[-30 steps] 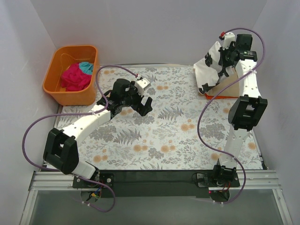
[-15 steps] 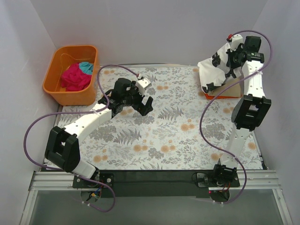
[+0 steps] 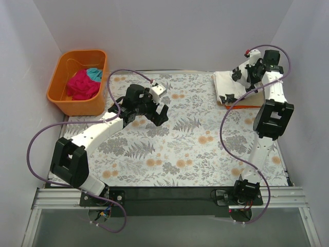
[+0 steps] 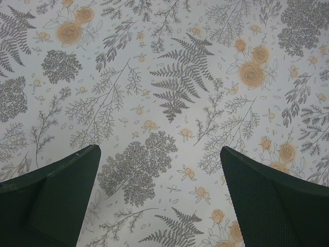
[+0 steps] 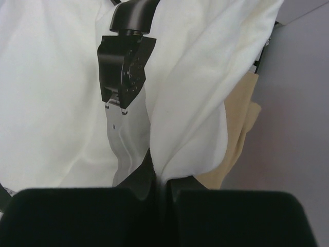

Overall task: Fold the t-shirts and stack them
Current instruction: Neatly place the folded tshirt to the corner

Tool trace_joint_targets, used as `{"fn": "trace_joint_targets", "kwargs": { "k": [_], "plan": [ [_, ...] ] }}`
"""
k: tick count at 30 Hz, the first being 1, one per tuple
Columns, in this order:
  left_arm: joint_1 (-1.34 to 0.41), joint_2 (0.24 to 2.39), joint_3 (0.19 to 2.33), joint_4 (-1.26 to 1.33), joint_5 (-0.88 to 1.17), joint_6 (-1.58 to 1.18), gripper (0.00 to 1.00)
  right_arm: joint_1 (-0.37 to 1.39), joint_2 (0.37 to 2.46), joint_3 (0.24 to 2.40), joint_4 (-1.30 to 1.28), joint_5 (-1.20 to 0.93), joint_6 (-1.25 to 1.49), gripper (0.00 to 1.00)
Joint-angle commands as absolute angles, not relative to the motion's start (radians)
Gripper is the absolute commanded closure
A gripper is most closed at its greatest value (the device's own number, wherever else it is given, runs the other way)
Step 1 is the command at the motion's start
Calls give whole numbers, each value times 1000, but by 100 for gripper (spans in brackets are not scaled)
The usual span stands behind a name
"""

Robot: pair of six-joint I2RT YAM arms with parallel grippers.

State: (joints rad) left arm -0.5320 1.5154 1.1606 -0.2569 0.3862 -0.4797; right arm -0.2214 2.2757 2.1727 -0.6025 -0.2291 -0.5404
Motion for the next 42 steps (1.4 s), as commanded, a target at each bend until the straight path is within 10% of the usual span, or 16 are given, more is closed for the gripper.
{"fn": "trace_joint_targets", "kwargs": {
  "k": [1,12,17,26,42],
  "plan": [
    [-528,1509,1195,-272,400,-483,4,-241,2273,2143,-503,-198,-581,99],
    [-529,1532,1209,-276,406,-488,3,-259,2318,2098,-436,-154,-617,97],
    [-529,1540,1213,-282,405,-486,3,-264,2330,2092,-425,-144,-627,65],
    [-529,1536,1226,-291,391,-499,3,-268,2292,2074,-420,-104,-621,37],
    [-519,1497,1213,-310,341,-584,2,-268,2037,2063,-569,-127,-611,24]
  ]
}}
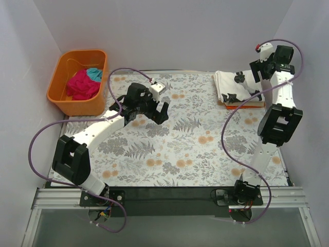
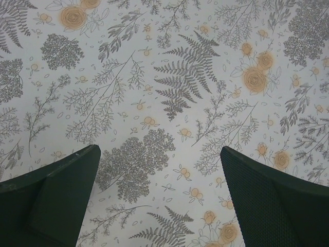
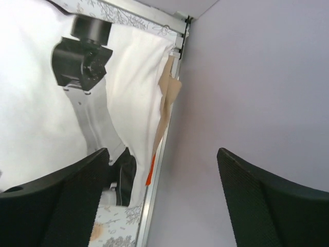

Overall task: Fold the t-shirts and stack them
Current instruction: Neatly place the folded tshirt to the corner

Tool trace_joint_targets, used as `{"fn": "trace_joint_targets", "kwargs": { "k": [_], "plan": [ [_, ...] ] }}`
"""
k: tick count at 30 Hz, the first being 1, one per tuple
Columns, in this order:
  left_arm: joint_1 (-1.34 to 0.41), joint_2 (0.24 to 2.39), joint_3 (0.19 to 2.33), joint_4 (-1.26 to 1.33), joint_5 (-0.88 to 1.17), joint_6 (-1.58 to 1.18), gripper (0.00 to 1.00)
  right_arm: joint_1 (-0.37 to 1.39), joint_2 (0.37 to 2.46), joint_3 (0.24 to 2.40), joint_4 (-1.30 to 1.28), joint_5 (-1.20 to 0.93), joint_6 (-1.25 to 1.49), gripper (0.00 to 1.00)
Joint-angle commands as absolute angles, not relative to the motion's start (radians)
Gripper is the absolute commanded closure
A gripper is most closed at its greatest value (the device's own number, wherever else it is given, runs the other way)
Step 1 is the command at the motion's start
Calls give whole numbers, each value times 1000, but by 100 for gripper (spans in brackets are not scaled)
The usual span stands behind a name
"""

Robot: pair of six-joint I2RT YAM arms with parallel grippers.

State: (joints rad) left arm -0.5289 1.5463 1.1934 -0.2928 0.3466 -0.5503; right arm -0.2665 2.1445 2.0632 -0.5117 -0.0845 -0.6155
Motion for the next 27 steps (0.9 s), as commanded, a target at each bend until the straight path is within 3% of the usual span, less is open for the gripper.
{"fn": "trace_joint_targets", "kwargs": {
  "k": [1,5,10,17,21,27],
  "plan": [
    [-515,1499,1224,-319,338,-598,2,-268,2022,2065,-612,-141,-604,21],
    [-486,1540,1310,-411,293,-652,2,-267,1941,2103,-736,-239,-511,2],
    [-385,1629,1453,-590,389,-699,2,-229,1890,2119,-906,-448,-431,2],
    [-313,1566,1410,-637,382,-689,2,-48,1699,1651,-910,-546,-434,2],
    [-308,1470,1255,-638,377,-678,2,92,1583,1374,-806,-502,-425,2],
    [-302,1387,1033,-618,328,-658,2,201,1488,1168,-675,-451,-376,2]
  ]
}}
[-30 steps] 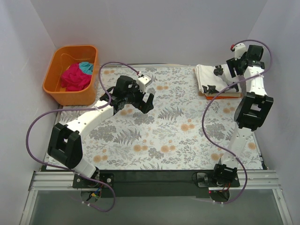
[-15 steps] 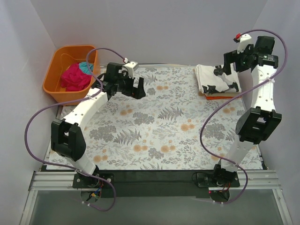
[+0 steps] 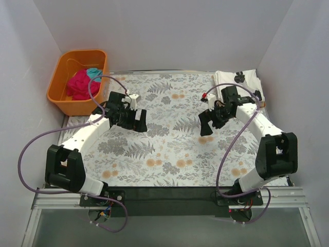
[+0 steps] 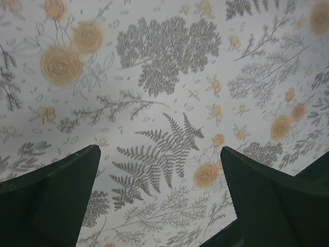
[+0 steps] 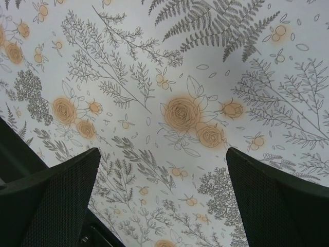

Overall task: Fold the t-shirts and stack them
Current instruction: Neatly place the folded tshirt to the corner

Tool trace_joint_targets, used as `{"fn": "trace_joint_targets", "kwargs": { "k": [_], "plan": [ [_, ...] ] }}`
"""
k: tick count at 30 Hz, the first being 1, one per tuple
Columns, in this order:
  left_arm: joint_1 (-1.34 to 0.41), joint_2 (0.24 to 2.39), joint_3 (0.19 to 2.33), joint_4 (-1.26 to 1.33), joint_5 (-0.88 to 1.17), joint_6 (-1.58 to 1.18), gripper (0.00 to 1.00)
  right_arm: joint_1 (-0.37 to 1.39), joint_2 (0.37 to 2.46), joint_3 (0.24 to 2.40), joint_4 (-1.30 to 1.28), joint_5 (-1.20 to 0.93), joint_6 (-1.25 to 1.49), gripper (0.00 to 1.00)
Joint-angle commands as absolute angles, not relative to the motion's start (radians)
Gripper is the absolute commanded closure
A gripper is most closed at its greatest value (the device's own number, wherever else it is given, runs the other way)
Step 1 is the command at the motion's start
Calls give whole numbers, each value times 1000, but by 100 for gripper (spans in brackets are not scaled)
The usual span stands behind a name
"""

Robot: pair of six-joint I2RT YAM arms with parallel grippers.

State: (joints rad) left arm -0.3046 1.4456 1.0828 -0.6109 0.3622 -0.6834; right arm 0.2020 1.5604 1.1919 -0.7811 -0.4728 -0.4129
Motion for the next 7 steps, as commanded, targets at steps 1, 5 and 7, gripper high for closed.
{"fn": "trace_joint_targets", "kwargs": {
  "k": [1,5,7],
  "plan": [
    [-301,1384,1019,-618,313,-650,2,216,1470,1137,-669,-446,-371,2],
    [-298,1365,1041,-623,288,-647,2,233,1431,1130,-647,-431,-351,2],
    [-296,1374,1080,-646,298,-647,2,233,1419,1153,-647,-411,-353,2]
  ]
}}
